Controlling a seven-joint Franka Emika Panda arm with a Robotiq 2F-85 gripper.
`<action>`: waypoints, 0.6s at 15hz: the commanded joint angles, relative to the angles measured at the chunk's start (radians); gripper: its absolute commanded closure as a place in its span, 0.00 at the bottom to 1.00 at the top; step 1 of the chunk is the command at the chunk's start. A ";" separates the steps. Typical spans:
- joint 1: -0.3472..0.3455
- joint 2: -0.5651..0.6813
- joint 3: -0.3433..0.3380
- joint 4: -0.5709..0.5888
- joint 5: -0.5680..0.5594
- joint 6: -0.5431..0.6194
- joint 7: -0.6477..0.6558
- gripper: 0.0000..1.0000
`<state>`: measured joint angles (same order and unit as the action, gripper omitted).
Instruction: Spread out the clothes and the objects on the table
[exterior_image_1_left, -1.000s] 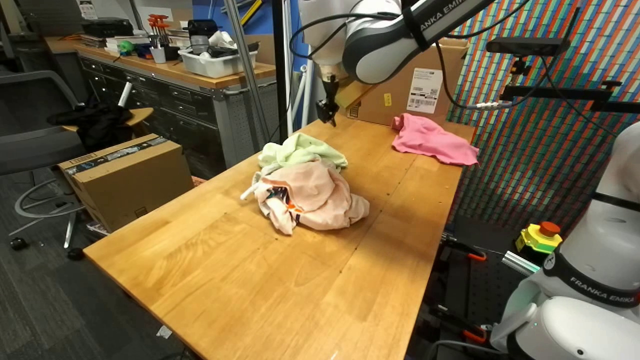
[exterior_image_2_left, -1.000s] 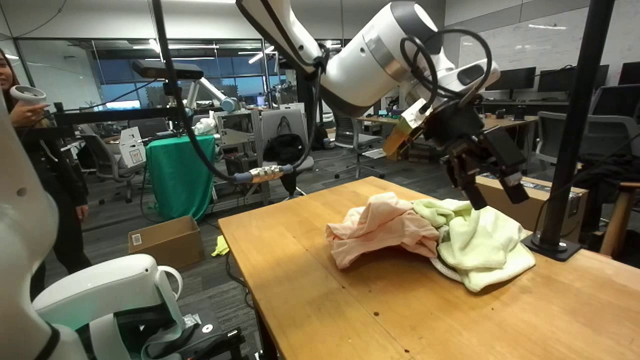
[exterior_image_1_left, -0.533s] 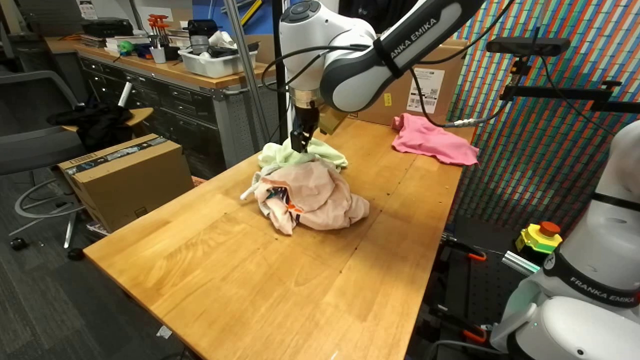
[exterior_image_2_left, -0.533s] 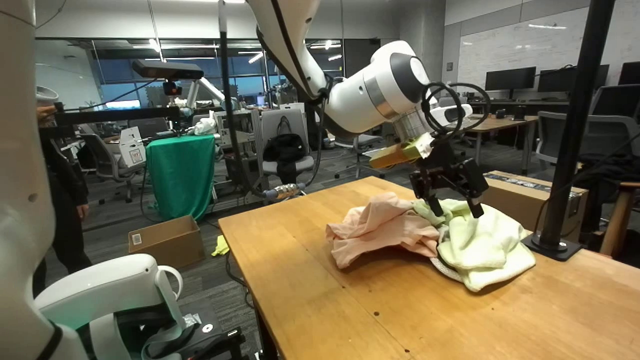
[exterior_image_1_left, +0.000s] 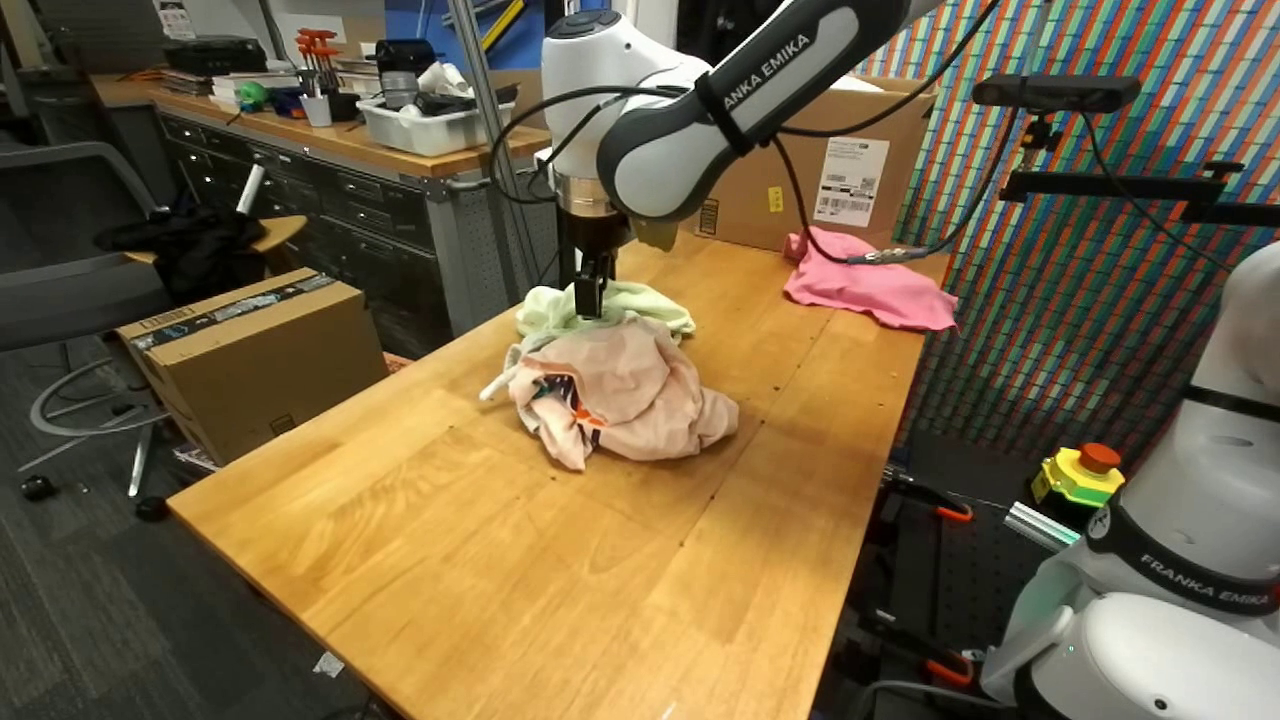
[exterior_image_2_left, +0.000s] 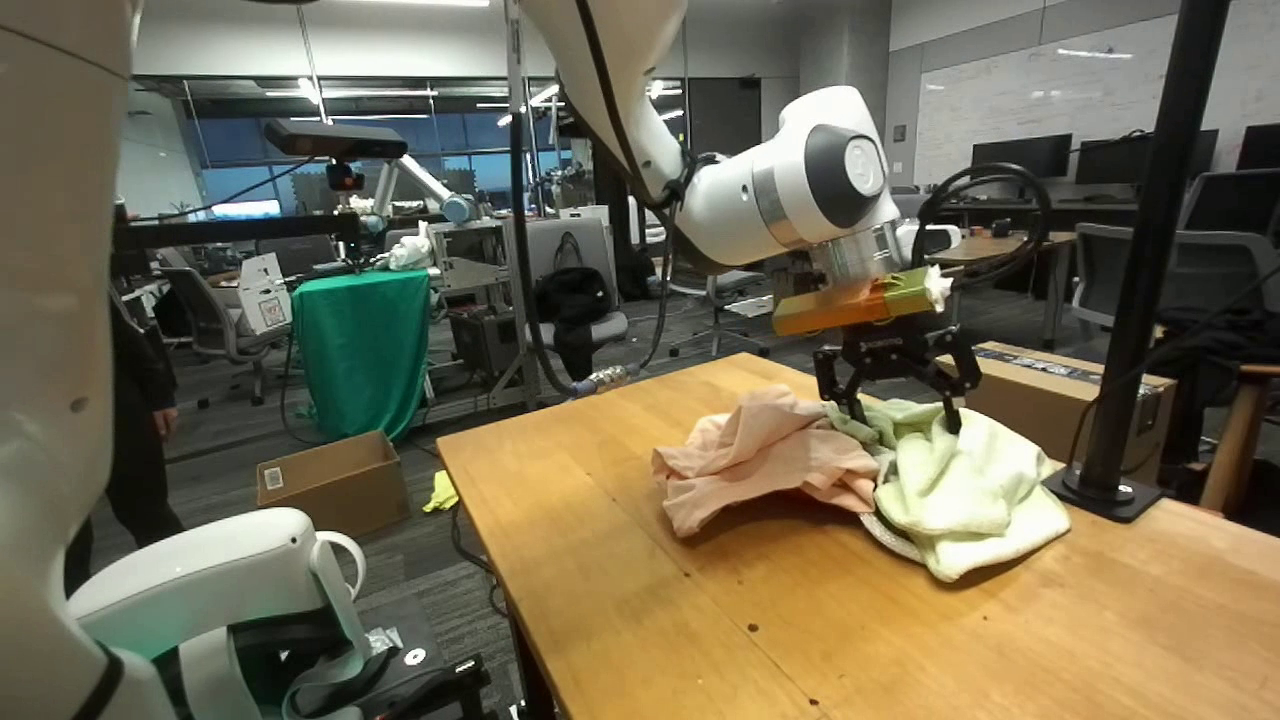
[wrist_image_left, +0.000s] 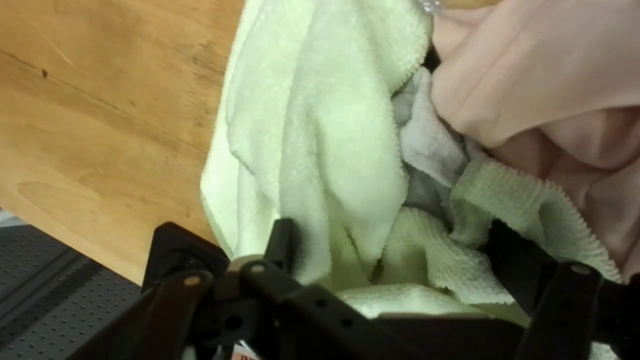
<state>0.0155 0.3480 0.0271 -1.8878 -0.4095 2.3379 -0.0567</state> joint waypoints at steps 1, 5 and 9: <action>-0.023 0.050 0.006 0.081 0.049 -0.033 -0.233 0.00; -0.050 0.081 0.001 0.121 0.070 -0.049 -0.361 0.00; -0.078 0.103 0.001 0.150 0.101 -0.059 -0.430 0.28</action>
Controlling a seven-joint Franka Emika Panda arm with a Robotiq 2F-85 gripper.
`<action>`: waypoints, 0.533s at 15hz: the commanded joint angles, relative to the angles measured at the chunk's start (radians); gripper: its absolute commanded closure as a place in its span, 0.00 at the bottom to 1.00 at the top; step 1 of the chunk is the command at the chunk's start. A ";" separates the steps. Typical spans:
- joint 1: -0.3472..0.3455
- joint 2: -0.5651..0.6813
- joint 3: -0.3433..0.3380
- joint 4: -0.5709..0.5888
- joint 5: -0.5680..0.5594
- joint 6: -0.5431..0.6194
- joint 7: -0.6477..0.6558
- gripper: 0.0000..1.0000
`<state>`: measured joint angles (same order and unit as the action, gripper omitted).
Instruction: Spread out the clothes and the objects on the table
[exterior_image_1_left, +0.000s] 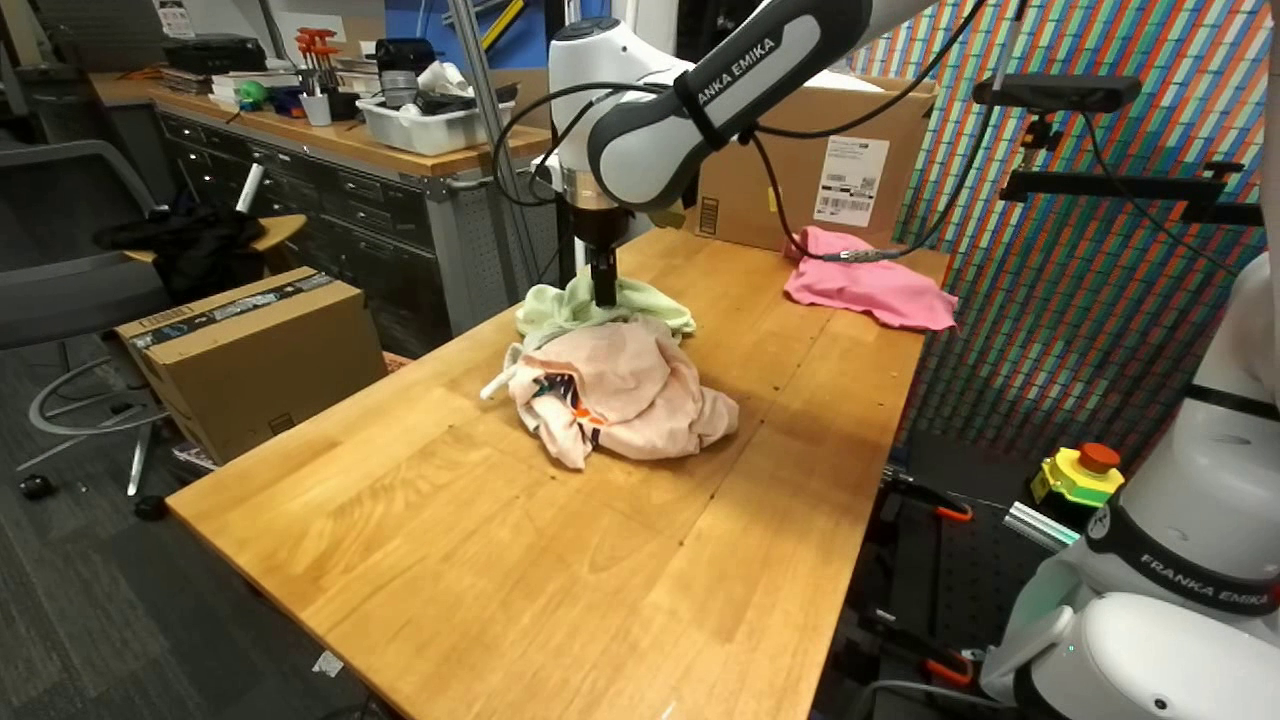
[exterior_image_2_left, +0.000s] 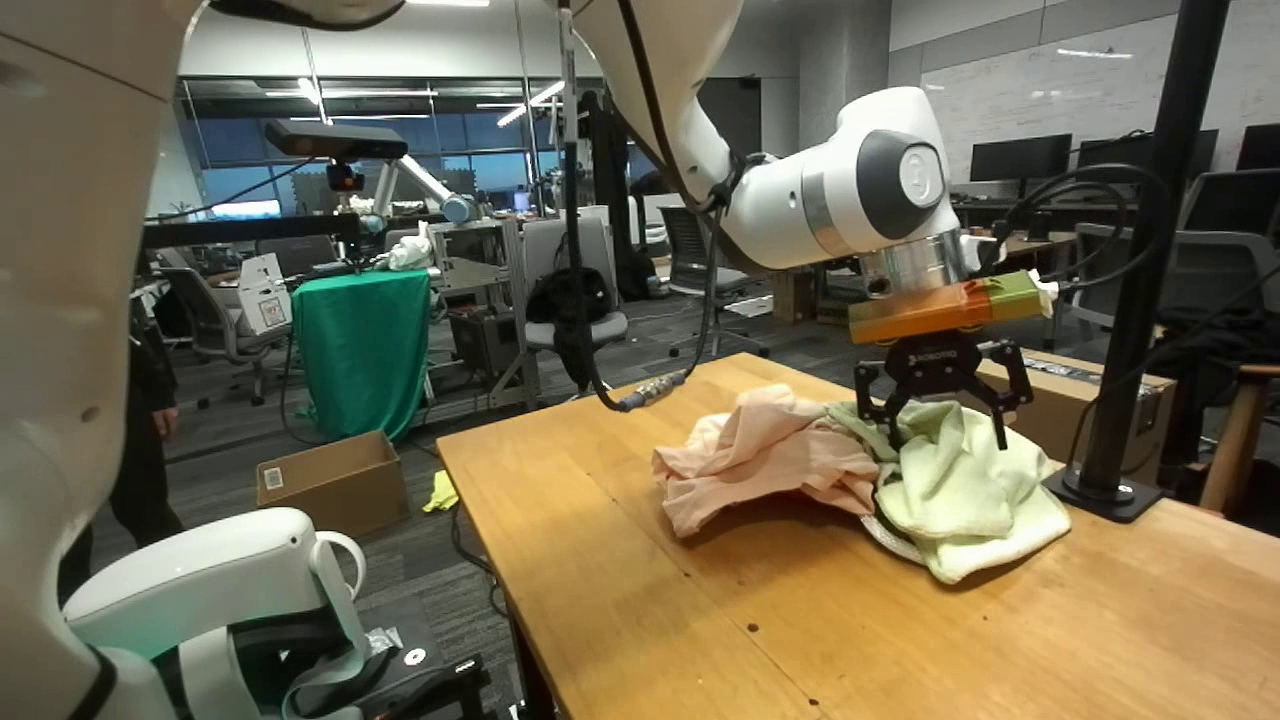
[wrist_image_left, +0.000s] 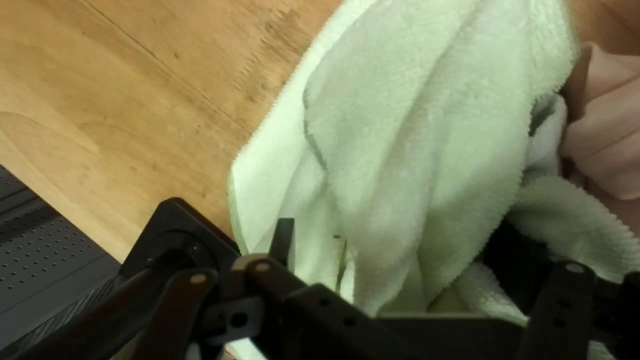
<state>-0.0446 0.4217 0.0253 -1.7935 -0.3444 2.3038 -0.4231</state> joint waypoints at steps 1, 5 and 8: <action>-0.024 0.028 0.003 0.056 0.041 -0.024 -0.079 0.34; -0.040 0.035 0.006 0.065 0.063 -0.028 -0.112 0.66; -0.050 0.034 0.008 0.067 0.084 -0.031 -0.134 0.89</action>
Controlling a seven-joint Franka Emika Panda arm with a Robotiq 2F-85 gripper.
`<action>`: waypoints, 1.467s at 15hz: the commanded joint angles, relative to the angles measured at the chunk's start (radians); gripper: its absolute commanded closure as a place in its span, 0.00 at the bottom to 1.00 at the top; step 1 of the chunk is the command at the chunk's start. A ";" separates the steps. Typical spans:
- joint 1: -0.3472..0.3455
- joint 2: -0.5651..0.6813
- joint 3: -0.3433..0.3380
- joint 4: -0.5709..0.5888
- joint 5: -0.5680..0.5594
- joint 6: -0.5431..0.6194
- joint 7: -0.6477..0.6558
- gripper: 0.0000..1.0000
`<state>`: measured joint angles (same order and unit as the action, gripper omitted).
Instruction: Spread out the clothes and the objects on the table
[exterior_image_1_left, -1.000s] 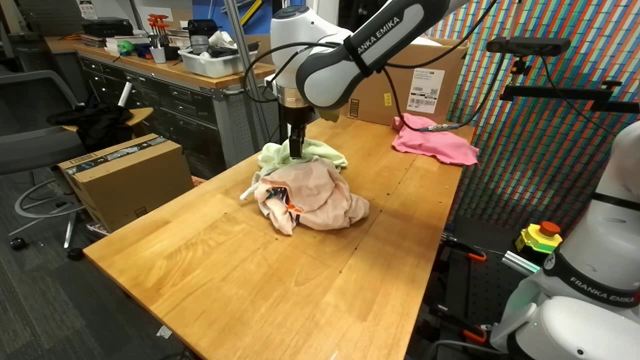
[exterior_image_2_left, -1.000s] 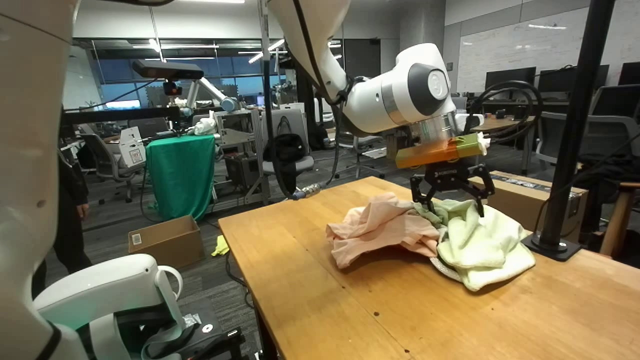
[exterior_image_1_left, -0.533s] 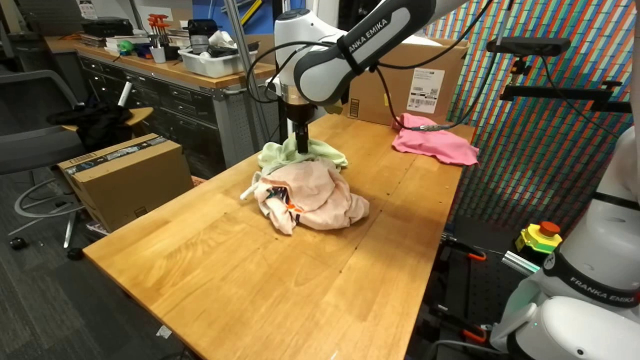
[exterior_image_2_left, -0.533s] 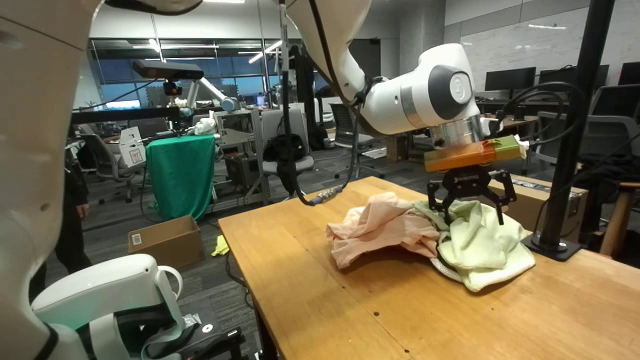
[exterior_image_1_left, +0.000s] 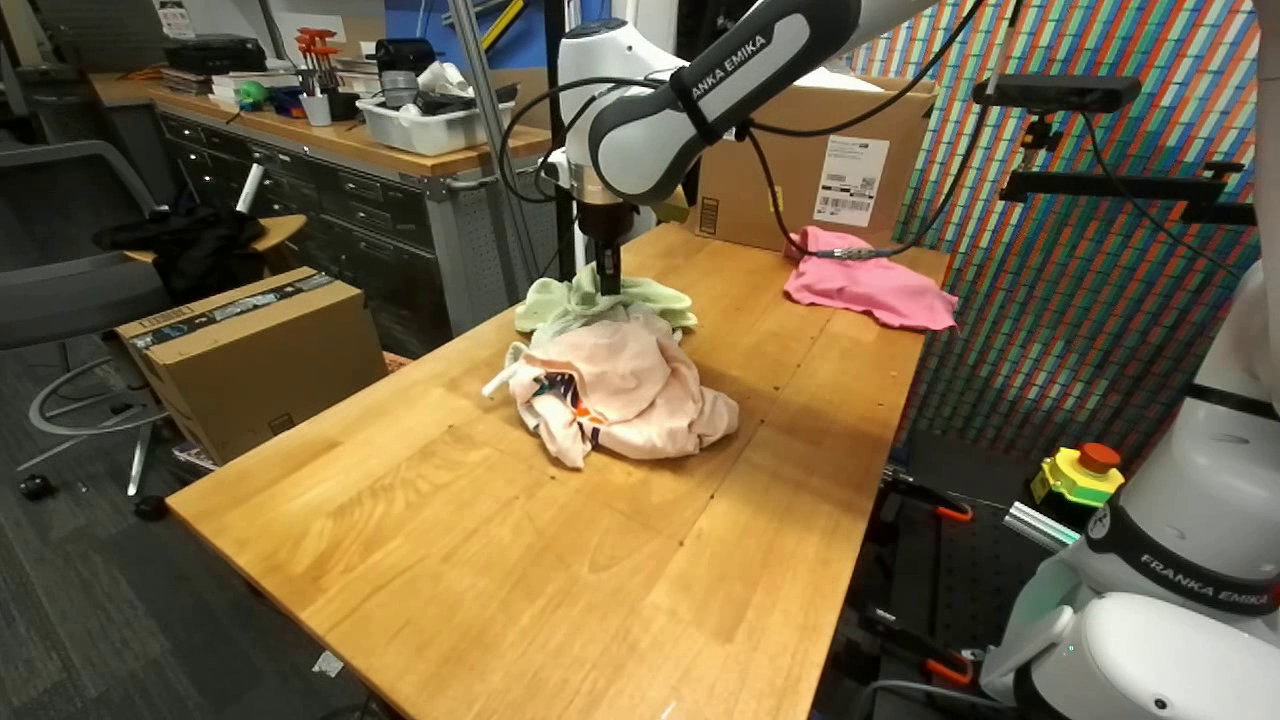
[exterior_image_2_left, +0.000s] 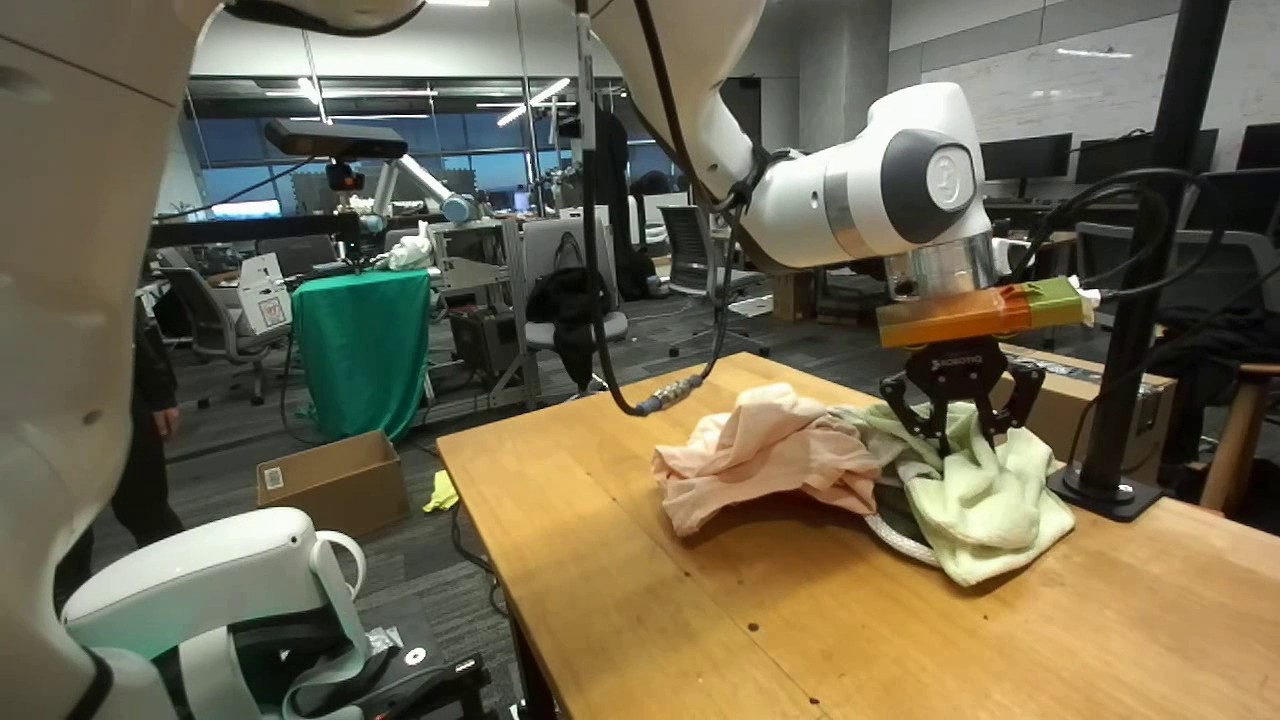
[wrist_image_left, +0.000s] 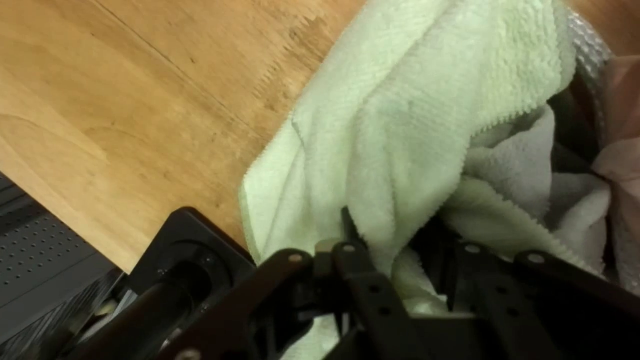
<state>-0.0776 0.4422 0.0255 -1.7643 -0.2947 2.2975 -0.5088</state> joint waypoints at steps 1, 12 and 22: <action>-0.018 0.016 0.007 0.039 0.040 -0.026 -0.053 0.91; -0.003 -0.015 -0.044 0.004 -0.012 0.023 0.063 0.93; 0.120 -0.073 -0.244 -0.022 -0.455 0.076 0.672 0.94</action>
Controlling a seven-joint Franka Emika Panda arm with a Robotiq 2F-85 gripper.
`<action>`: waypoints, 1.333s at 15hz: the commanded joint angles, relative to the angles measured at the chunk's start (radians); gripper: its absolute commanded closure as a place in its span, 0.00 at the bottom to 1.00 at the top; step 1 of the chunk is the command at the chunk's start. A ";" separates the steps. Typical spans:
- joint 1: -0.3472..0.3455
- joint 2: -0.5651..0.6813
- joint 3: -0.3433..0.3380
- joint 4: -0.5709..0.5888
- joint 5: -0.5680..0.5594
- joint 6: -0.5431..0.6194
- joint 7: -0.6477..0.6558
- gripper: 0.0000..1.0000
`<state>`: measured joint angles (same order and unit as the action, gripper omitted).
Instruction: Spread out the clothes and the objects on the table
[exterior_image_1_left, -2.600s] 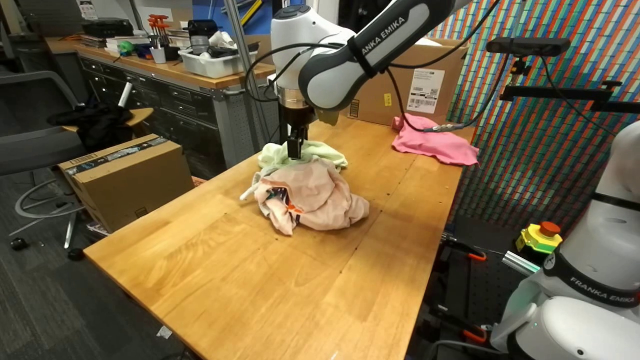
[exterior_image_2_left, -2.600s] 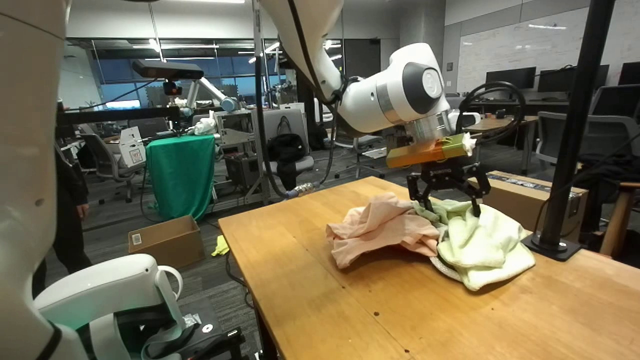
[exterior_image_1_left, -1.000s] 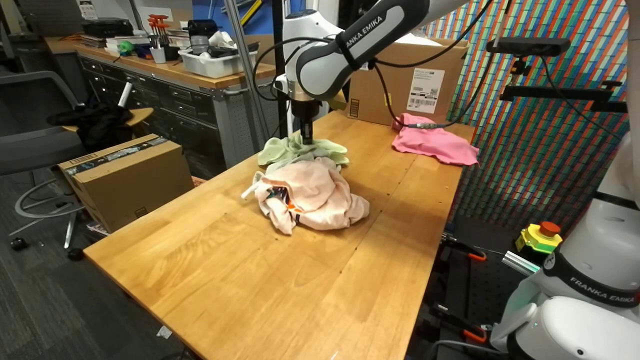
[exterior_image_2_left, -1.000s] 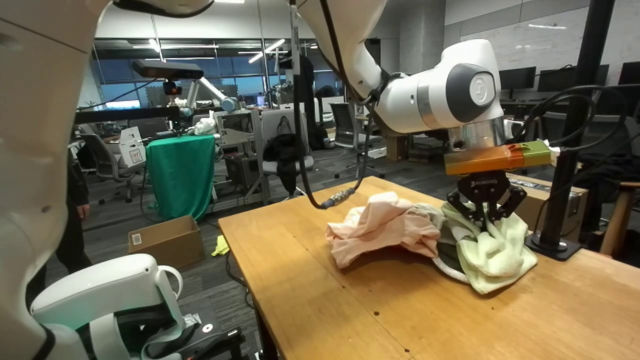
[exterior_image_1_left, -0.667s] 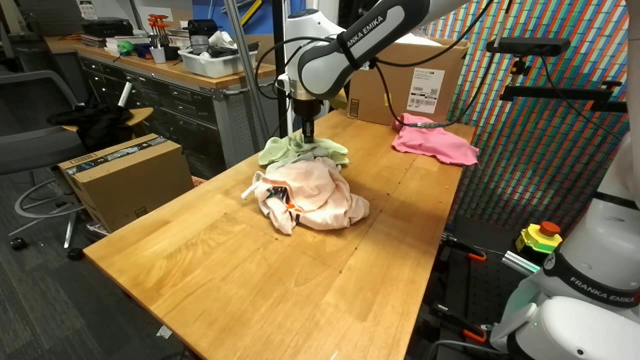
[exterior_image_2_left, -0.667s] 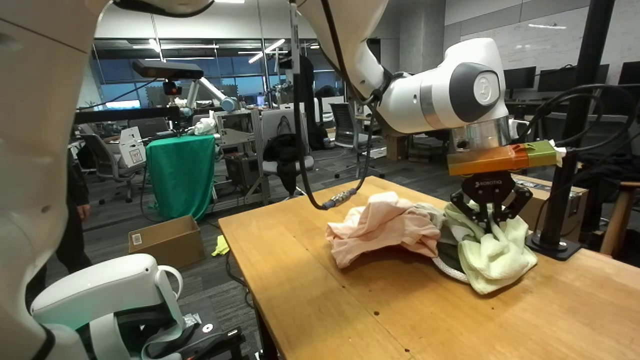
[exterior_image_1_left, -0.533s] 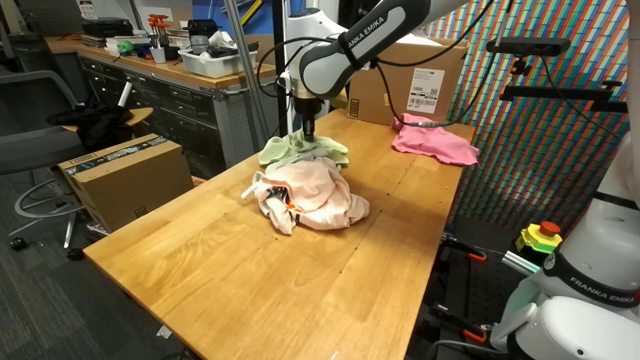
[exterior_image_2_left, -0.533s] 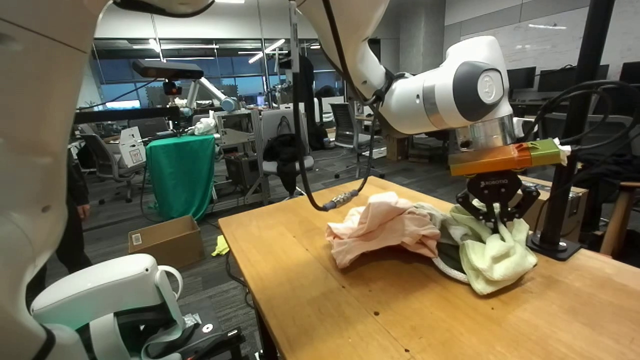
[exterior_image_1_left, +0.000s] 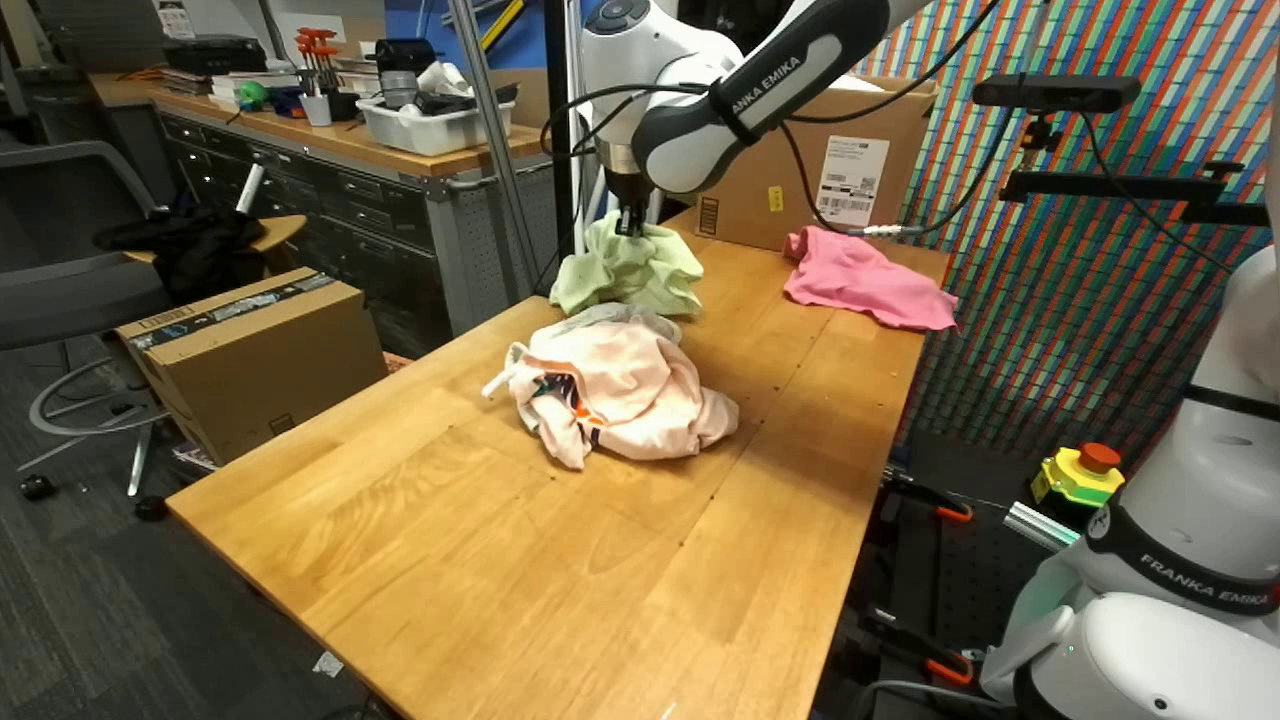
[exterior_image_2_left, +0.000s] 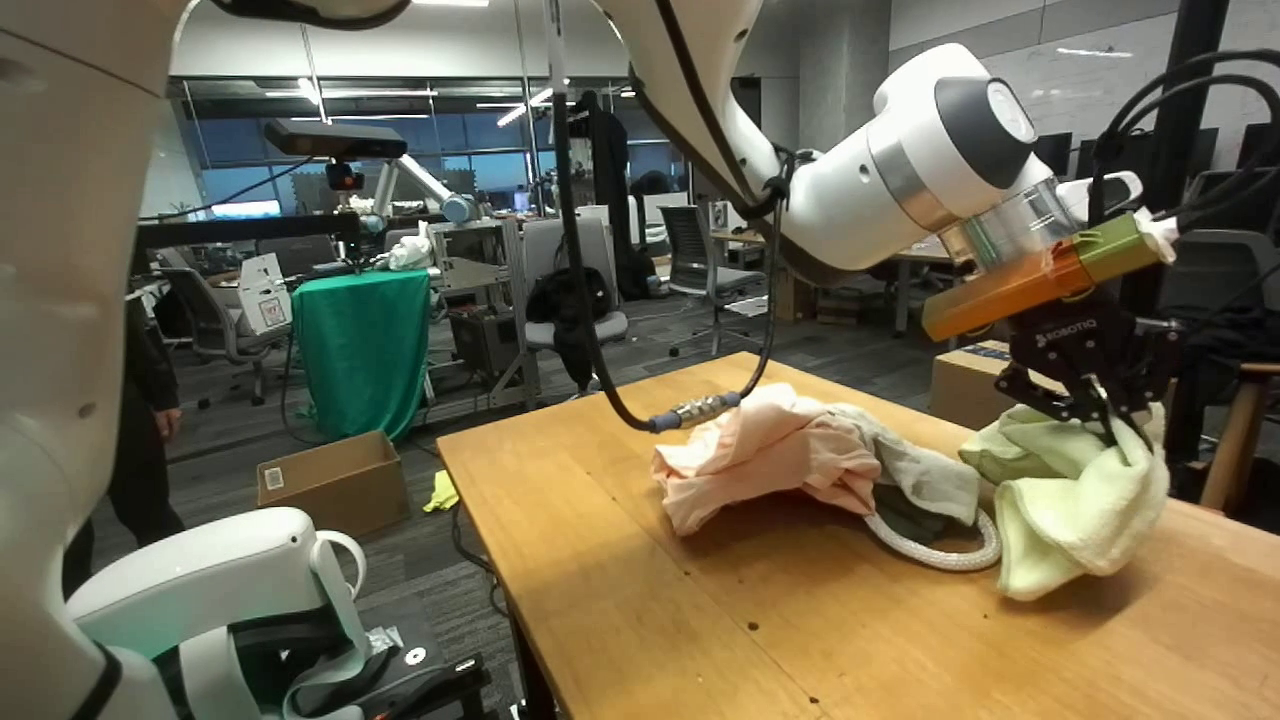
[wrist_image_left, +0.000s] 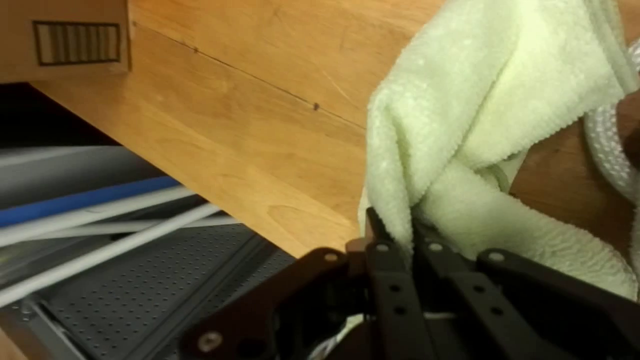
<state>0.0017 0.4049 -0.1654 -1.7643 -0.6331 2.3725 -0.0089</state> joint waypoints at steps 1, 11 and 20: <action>0.044 -0.038 -0.063 -0.019 -0.158 -0.010 0.237 0.94; -0.002 -0.063 -0.096 0.030 -0.344 -0.251 0.708 0.94; -0.038 -0.002 -0.076 0.133 -0.343 -0.464 1.005 0.95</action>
<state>-0.0194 0.3675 -0.2603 -1.6923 -0.9576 1.9517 0.9161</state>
